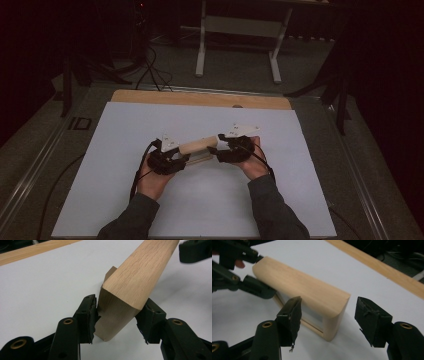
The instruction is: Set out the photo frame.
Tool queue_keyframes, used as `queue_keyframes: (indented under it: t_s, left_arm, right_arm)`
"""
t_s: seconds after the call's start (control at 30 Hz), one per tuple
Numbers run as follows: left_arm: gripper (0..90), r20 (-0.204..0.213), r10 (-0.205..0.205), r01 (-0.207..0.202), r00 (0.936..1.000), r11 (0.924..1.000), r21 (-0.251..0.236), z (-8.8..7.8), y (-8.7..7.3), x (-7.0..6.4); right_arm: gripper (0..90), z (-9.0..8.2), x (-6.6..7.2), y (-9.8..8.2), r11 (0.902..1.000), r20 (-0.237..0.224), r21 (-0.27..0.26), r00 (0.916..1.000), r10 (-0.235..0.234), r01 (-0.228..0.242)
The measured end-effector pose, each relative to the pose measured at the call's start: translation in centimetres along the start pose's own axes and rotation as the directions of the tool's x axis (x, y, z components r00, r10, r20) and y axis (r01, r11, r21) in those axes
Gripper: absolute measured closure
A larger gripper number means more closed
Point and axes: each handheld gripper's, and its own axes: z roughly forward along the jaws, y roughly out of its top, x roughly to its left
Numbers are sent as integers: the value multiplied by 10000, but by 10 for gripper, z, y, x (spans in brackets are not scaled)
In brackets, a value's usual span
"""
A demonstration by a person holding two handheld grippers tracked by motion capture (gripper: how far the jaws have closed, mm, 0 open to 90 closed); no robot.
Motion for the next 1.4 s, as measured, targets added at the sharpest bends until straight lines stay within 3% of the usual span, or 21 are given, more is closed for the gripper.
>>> queue_keyframes:
  t_s: [0.27, 0.53, 0.77, 1.0, 1.4]
  left_arm:
    - [521, -18, -9, 9, 10000, 10000, 9, 0, 0, 1]
    - [524, -8, 32, -32, 10000, 10000, 33, 0, 0, 1]
    - [529, -109, 111, -110, 9999, 9999, 115, 0, 2, 0]
    - [526, -242, 341, -334, 9991, 9990, 307, 3, 6, 0]
    - [516, 37, 345, -345, 9994, 9991, 240, 8, 8, 11]
  right_arm:
    - [351, 15, -2, -4, 9993, -423, 351, 9991, -104, 119]
    - [280, 30, -4, -7, 9996, -762, 264, 9971, -54, 74]
    - [275, 37, -2, -5, 9995, -743, 247, 9971, -155, 174]
    - [332, 35, -1, -5, 9990, -508, 334, 9983, -293, 311]
    - [384, 34, -1, -5, 9997, -323, 216, 9994, -122, 129]
